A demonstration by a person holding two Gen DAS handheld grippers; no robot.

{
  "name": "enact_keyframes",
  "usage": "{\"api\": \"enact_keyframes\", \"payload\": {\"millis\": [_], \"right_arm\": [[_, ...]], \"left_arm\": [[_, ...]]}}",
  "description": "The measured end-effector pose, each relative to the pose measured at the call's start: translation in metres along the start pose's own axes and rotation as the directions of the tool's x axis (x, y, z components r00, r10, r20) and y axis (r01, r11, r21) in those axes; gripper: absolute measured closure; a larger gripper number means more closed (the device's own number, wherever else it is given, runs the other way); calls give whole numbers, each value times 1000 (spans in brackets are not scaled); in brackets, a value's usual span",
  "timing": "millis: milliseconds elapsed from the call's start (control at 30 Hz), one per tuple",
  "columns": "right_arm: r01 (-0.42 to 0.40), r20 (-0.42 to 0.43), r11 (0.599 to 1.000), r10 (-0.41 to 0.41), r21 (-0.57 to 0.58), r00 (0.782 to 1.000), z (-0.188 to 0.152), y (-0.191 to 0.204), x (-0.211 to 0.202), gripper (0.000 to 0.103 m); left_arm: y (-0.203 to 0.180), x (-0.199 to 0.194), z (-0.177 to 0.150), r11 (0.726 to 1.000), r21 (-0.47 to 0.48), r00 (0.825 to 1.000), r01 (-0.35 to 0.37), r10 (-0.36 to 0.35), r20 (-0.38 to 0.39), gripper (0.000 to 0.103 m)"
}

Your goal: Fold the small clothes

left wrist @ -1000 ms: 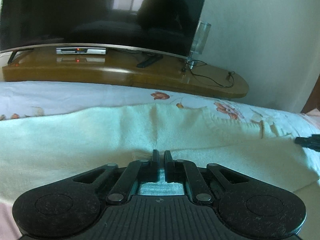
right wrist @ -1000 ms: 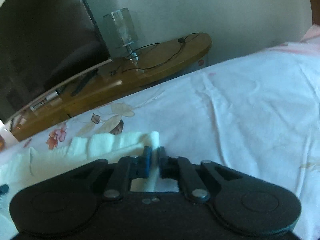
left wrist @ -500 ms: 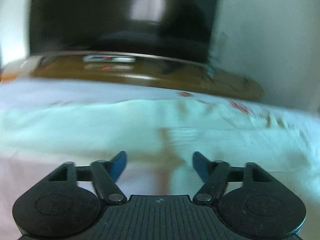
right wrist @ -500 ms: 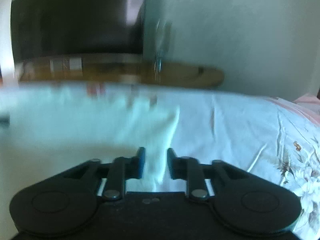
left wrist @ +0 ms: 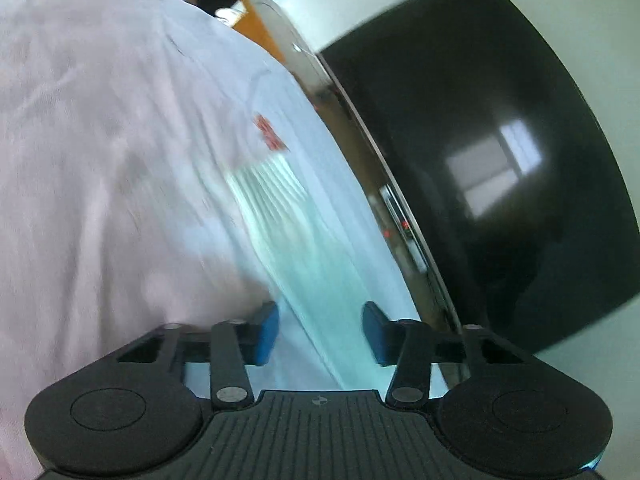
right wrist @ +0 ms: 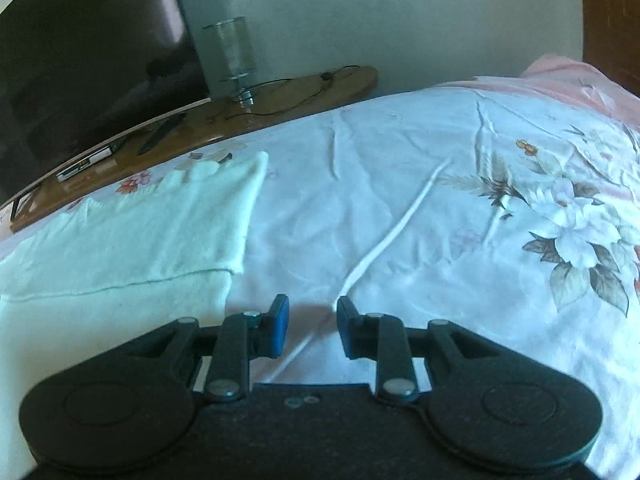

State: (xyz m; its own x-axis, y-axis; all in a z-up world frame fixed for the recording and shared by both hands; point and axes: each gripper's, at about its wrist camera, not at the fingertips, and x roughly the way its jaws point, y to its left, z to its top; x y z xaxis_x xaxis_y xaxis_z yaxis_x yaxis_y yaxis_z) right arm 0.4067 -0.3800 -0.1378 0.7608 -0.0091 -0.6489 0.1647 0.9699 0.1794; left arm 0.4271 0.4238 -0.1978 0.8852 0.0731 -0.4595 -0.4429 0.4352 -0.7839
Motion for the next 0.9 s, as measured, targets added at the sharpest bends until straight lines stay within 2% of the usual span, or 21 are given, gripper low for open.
{"api": "enact_keyframes", "payload": {"millis": [33,100,133,200,400,500,567,600,700,767,800,833,900], "right_arm": [[1,-3,1000,-1,7,1000,1,2,1,76],[-3,-9,1000,4,25,1000,3,5,2,76],[-5,-11,999,6,35,1000,4,7,2,76],[-6,-12,999,6,48,1000,7,9,-3,76],[32,-15,998,-31,47,999,17,5,-3,76],[49,-12,992,-48,118,999,22,-5,2,76],[49,-2,985,-49,167,999,23,-10,5,75],[47,5,982,-49,180,999,22,-11,5,75],[31,19,981,-36,191,999,18,-11,4,76],[13,27,983,-18,184,999,15,-10,1,75],[5,31,983,-11,181,999,14,-10,0,75],[-5,37,984,-2,178,999,14,-10,-1,75],[-22,46,984,14,175,999,13,-12,-2,75]], "left_arm": [[4,4,5,1000,-19,1000,4,-4,4,67],[13,14,12,998,-57,1000,-13,14,6,93],[21,18,16,996,-84,1000,-16,17,8,97],[26,22,17,996,-92,1000,5,-4,8,97],[19,26,15,1000,-2,1000,-1,1,14,97],[-8,23,14,994,102,997,-46,39,63,98],[-33,15,7,980,198,996,-32,14,90,98],[-47,13,2,968,251,996,-20,-3,94,98],[-101,13,-22,895,445,997,19,-51,61,98],[-137,17,-44,847,527,996,70,-85,4,98],[-153,18,-58,819,565,995,97,-101,-25,98],[-176,20,-78,776,617,991,133,-118,-65,98],[-208,19,-114,710,678,981,192,-139,-133,98]]}}
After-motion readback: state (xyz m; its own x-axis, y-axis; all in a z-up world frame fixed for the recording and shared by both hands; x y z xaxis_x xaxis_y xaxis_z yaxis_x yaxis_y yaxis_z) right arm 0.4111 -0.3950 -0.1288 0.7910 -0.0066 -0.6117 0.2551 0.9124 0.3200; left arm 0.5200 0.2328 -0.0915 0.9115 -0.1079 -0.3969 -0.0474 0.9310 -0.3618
